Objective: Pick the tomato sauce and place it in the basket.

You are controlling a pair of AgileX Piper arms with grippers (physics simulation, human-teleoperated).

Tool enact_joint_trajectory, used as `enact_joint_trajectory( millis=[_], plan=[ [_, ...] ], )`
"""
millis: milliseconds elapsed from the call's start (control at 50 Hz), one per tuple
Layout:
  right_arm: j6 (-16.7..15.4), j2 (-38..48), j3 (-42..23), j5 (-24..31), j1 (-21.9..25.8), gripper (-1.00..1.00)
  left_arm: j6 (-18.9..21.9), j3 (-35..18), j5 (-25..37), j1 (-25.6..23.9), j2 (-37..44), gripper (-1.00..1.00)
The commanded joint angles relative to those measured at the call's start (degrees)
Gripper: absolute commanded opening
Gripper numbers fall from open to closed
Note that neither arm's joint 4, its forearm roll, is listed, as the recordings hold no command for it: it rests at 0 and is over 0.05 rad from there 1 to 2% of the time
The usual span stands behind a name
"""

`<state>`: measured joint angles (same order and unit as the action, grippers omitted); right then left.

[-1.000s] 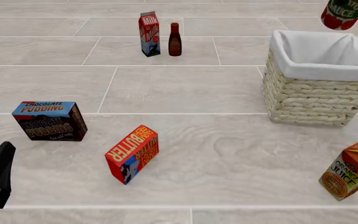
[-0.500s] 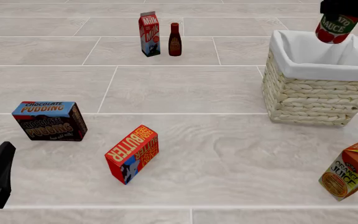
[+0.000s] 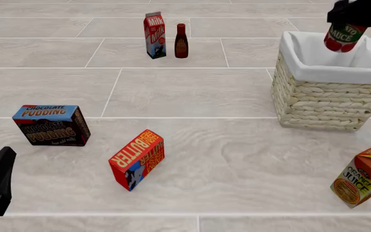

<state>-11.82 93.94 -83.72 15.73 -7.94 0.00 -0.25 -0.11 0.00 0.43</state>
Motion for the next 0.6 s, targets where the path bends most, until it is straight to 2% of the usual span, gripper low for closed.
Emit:
enact_joint_trajectory(
  millis=[20, 600],
  plan=[
    [1.24, 1.64, -0.91, -0.49, -0.41, -1.0, 0.0, 0.0, 0.0, 0.0, 0.0, 1.0],
    [1.19, 5.32, -3.44, -0.39, -0.89, -1.0, 0.0, 0.0, 0.0, 0.0, 0.0, 1.0]
  ],
)
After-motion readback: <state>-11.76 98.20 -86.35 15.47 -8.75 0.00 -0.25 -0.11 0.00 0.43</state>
